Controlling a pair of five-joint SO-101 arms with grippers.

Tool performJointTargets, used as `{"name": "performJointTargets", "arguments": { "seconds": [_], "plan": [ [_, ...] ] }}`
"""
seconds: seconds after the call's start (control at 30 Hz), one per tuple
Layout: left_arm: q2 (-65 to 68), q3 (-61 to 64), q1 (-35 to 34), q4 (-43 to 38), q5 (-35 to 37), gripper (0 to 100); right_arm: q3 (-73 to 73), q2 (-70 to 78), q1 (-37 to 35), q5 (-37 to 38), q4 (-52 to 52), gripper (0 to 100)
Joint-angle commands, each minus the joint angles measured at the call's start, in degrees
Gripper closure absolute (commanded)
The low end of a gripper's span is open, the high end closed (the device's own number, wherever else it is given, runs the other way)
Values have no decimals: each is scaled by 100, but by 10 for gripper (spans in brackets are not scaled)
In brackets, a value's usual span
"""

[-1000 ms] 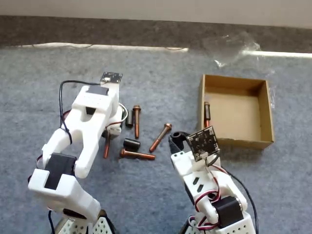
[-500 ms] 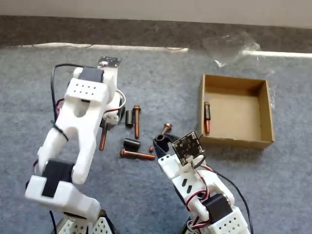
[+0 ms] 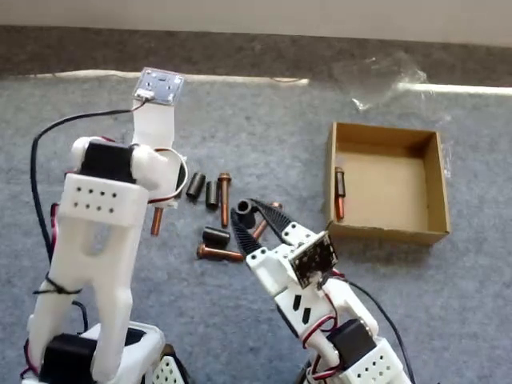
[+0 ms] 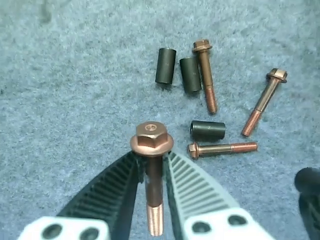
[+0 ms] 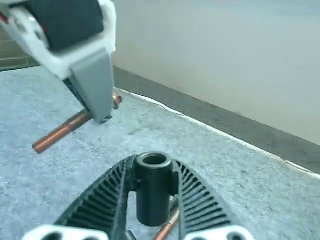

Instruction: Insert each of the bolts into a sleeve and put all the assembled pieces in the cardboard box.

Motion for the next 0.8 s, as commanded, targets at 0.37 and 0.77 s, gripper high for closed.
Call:
{"name": "performJointTargets", "arguments": {
  "seconds": [0.37, 0.77],
  "plan": [
    [-1640, -57, 66, -633, -53, 996, 708, -66, -347, 35, -321, 993],
    [-2756, 822, 593, -2321, -18, 996, 699, -57, -330, 26, -497, 993]
  ]
}}
